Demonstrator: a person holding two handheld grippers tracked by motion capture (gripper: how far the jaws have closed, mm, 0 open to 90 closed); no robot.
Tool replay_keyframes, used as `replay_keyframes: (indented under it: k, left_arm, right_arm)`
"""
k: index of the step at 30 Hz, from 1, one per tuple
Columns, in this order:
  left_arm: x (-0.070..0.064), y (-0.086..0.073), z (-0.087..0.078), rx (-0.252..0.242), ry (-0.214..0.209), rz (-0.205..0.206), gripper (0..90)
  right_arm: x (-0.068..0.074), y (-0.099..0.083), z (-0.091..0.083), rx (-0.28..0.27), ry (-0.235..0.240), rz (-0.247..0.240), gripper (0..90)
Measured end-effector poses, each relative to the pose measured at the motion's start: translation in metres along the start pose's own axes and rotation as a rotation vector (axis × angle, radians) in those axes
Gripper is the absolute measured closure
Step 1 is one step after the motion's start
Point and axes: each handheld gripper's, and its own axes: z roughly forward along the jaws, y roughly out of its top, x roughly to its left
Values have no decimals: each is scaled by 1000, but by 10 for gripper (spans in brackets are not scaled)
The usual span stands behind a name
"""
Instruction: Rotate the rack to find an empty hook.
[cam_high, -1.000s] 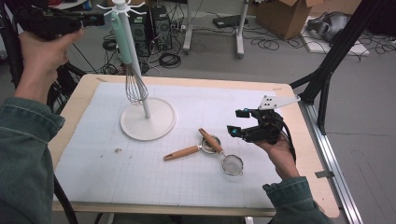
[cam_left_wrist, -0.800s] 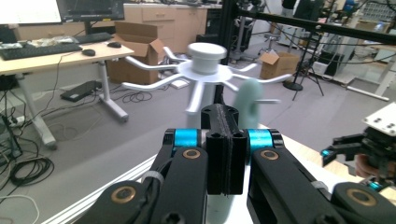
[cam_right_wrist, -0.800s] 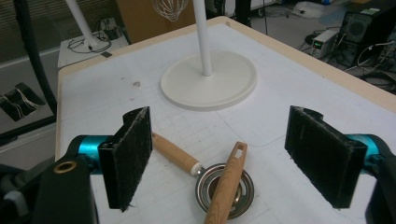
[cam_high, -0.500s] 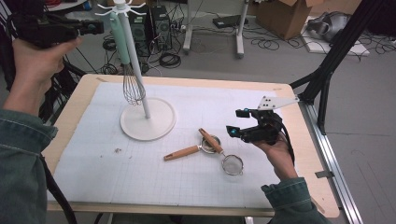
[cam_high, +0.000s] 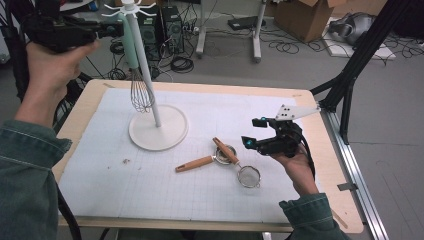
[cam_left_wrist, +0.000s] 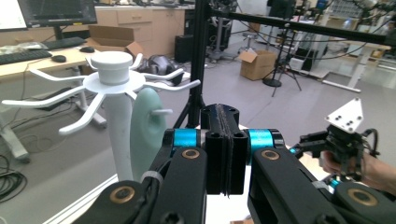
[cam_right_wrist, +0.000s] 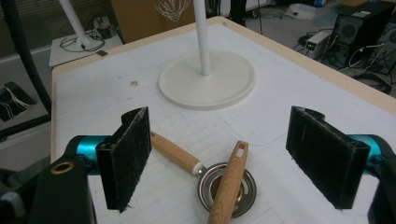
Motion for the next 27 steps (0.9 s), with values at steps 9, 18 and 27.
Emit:
replay_keyframes:
  k: [9, 18, 27]
  left_arm:
    - [7, 1, 11, 0, 49, -22, 888]
    - [13, 0, 9, 1, 79, -28, 886]
    - [12, 0, 1, 7, 76, -18, 868]
  right_arm:
    - [-2, -1, -1, -3, 8, 5, 216]
    - [-3, -2, -5, -10, 4, 8, 216]
    - [-2, -2, -1, -5, 4, 5, 216]
